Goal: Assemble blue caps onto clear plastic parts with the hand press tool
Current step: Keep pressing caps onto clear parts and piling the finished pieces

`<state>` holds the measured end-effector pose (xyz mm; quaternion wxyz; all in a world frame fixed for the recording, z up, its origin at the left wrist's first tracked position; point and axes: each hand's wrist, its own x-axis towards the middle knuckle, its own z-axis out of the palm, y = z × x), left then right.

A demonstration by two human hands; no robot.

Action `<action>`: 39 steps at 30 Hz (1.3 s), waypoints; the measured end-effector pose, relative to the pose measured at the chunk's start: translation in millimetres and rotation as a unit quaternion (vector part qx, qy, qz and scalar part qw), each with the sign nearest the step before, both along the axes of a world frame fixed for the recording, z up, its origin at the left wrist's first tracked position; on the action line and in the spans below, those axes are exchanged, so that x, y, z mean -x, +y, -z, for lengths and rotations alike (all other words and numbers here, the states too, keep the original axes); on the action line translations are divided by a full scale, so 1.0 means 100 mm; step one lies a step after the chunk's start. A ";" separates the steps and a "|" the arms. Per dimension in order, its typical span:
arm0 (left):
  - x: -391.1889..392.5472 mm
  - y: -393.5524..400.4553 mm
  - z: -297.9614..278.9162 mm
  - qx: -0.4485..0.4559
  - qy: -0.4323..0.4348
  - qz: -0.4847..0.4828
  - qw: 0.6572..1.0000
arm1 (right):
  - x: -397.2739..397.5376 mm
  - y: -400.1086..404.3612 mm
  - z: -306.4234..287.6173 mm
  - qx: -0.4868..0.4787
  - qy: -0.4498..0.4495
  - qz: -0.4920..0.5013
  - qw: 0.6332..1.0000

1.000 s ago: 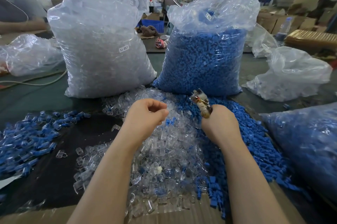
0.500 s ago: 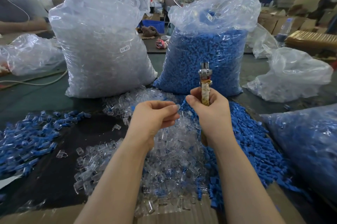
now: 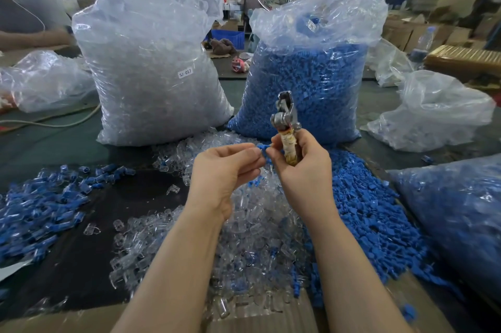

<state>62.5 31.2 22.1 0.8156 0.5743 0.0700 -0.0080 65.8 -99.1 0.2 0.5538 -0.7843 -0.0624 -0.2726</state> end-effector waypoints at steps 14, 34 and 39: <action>0.03 -0.04 0.01 -0.222 -0.131 -0.068 0.964 | 0.03 0.04 -0.02 0.040 -0.007 0.026 0.999; -0.02 0.04 0.04 -0.145 -0.161 -0.099 0.971 | 0.05 -0.27 -0.06 0.107 0.189 -0.170 0.961; -0.03 0.06 0.05 -0.139 -0.171 -0.089 0.971 | 0.05 -0.27 -0.07 0.111 0.196 -0.186 0.956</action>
